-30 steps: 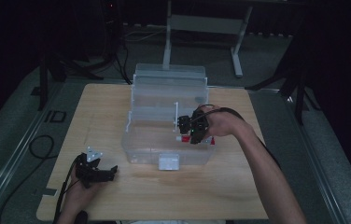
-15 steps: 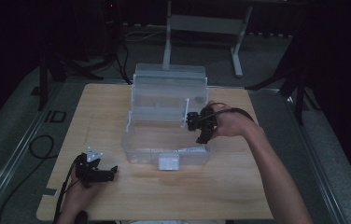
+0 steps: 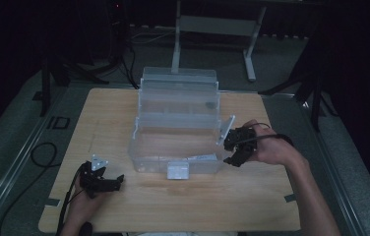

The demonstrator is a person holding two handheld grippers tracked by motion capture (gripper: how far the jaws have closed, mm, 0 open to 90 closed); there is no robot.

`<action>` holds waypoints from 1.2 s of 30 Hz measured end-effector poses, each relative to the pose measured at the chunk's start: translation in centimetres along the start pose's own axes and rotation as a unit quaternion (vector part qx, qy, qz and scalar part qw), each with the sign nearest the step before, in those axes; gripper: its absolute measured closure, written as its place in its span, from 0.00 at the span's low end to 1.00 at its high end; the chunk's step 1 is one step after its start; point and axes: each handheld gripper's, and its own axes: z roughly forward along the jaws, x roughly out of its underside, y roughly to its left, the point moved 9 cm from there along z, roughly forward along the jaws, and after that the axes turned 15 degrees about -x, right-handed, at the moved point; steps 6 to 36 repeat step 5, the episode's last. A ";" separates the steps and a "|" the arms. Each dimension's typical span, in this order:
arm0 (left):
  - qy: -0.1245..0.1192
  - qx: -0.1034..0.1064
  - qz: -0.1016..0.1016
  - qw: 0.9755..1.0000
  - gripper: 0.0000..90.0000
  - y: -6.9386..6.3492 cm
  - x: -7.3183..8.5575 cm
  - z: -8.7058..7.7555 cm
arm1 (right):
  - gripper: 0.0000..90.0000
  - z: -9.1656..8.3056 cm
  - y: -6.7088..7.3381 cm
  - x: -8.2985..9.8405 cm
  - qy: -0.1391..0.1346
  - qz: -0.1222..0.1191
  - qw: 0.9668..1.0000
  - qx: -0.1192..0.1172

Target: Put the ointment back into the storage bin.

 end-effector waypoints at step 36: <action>0.001 0.000 0.000 1.000 0.03 0.0 0.0 0.0 | 0.40 1.0 1.6 1.9 -0.037 0.021 0.999 0.001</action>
